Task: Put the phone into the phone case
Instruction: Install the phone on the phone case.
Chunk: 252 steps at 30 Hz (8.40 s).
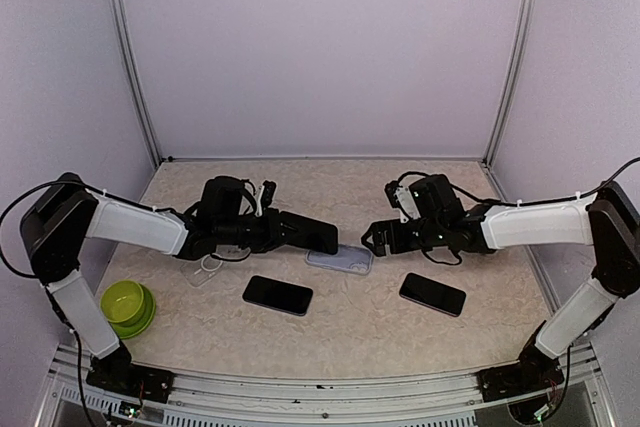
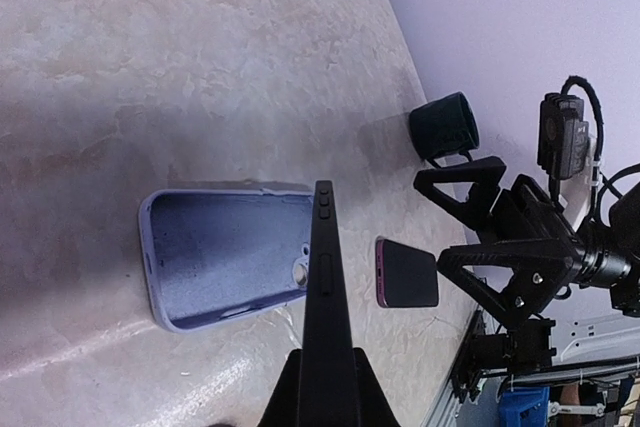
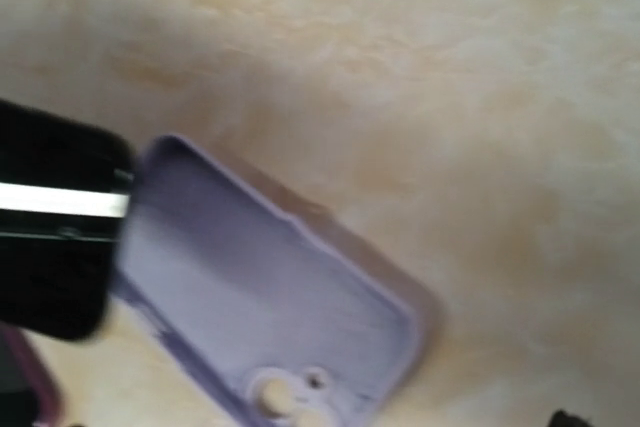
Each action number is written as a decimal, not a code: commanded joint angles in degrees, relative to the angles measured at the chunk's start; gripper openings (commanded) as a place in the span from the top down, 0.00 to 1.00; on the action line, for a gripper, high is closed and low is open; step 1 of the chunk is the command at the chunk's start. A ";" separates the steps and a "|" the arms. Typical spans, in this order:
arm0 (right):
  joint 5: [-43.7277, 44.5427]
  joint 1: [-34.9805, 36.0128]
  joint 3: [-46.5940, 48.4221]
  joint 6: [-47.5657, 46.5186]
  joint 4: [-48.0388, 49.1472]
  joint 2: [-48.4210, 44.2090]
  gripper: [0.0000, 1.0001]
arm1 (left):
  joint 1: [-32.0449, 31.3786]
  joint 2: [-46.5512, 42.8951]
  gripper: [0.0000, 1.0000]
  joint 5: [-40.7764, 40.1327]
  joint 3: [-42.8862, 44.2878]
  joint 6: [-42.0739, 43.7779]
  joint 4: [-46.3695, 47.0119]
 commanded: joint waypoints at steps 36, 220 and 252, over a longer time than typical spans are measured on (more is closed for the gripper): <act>-13.88 -0.73 -7.00 20.36 17.29 5.84 0.04 | 0.60 18.49 1.00 16.48 25.84 6.20 -18.01; -40.63 -2.69 -13.75 36.26 58.01 11.38 0.66 | -2.26 20.14 0.85 22.88 10.24 -19.61 33.25; -41.64 -4.56 -16.67 38.98 62.84 11.20 1.00 | -0.23 11.18 0.64 17.02 9.44 -4.49 10.75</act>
